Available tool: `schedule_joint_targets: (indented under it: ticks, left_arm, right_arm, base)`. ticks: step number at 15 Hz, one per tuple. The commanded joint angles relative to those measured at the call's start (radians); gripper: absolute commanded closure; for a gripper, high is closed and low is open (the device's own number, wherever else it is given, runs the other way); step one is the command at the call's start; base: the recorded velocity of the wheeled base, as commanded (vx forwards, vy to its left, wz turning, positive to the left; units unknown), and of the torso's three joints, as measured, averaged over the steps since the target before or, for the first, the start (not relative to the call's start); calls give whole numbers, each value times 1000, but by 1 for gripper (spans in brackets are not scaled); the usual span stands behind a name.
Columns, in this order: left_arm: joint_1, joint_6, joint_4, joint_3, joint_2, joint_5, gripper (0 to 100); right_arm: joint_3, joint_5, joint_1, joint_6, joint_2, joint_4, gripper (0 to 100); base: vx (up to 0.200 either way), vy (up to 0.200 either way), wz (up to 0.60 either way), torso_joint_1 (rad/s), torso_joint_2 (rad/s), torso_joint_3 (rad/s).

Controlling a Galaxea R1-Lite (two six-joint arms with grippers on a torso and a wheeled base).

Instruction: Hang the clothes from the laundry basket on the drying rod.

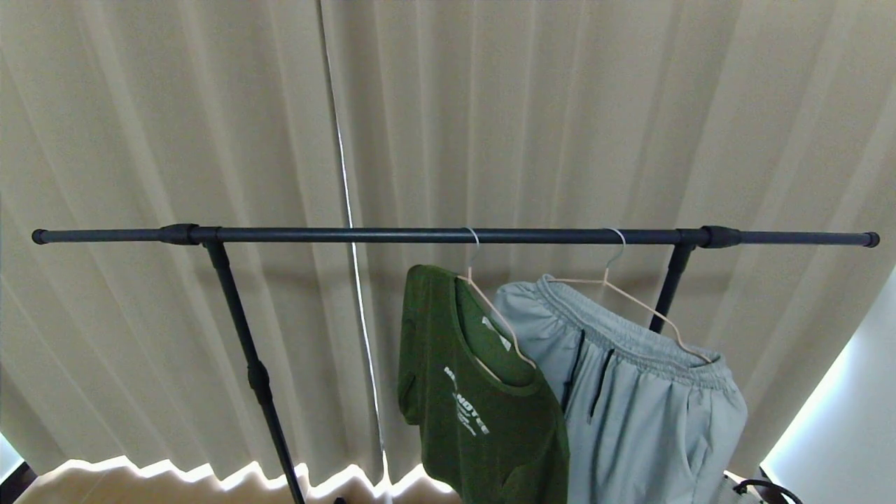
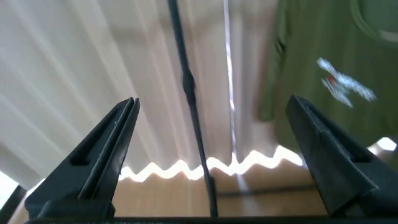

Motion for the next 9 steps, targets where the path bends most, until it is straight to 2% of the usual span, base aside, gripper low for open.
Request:
schedule_joint_targets:
  ticks: [1, 2, 3, 4, 6, 8, 9]
  left_arm:
    - [-22, -6, 10, 0, -114, -30, 0]
    - [-22, -33, 8, 0, -114, -106, 0]
    - [-22, -56, 10, 0, -114, -142, 0]
    - [-11, -84, 11, 0, -112, -125, 0]
    - [15, -79, 11, 0, -120, -32, 0]
    - [42, -81, 11, 0, -158, -33, 0]
    - [70, -82, 11, 0, -200, -33, 0]
  right_arm:
    - [-3, 15, -5, 1, -196, 27, 0]
    - [-3, 33, 1, 3, -222, 27, 0]
    - [-1, 45, -6, 7, -225, 27, 0]
    - [-1, 72, -14, 40, -244, 27, 0]
    - [2, 130, -19, 81, -265, 27, 0]
    - [2, 142, -31, 86, -284, 27, 0]
    - [36, 142, -33, 89, -285, 14, 0]
  base:
    - [0, 0, 0, 0, 0, 0]
    - [0, 0, 0, 0, 0, 0]
    - [0, 0, 0, 0, 0, 0]
    - [0, 0, 0, 0, 0, 0]
    - [0, 0, 0, 0, 0, 0]
    - [0, 0, 0, 0, 0, 0]
    - [0, 0, 0, 0, 0, 0]
